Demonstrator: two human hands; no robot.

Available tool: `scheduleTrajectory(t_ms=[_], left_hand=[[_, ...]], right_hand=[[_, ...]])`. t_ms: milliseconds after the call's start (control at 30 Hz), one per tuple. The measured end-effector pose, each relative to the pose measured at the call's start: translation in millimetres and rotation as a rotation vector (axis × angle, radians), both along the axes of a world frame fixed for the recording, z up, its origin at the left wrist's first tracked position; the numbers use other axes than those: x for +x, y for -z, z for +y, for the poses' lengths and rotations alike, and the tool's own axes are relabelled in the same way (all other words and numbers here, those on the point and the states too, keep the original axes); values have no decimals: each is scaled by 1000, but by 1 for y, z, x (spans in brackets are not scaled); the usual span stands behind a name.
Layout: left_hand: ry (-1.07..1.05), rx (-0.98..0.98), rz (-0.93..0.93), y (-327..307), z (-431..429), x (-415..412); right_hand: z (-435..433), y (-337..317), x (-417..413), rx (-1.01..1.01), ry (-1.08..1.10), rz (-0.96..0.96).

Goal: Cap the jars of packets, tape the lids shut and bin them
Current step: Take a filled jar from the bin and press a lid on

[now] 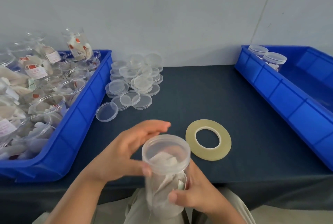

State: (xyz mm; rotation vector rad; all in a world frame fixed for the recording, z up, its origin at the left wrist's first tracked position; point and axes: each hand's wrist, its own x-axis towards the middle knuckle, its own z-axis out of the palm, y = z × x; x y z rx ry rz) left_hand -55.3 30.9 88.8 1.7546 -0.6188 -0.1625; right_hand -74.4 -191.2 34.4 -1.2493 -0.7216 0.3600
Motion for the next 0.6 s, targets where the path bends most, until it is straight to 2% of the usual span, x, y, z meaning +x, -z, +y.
scheduleTrajectory(t_ms=[67, 167, 200, 267, 367, 433, 500, 600], left_hand=[[-179, -146, 110, 4, 5, -7], [-343, -243, 172, 8, -8, -30], [-352, -222, 189, 8, -18, -40], [-393, -53, 155, 4, -42, -57], [-636, 136, 66, -2, -60, -65], [-702, 207, 65, -6, -63, -64], [-691, 275, 47, -8, -65, -64], [-604, 186, -21, -8, -66, -65]], right_hand=[[-7, -2, -7, -47, 193, 15], [-13, -7, -15, -70, 285, 45], [-11, -7, -18, -106, 299, 50], [-3, -4, -27, -252, 384, -5], [10, -7, -42, -531, 606, -198], [17, -7, -46, -683, 765, -348], [20, -7, -49, -726, 856, -429], [11, -12, -54, -598, 774, -298]])
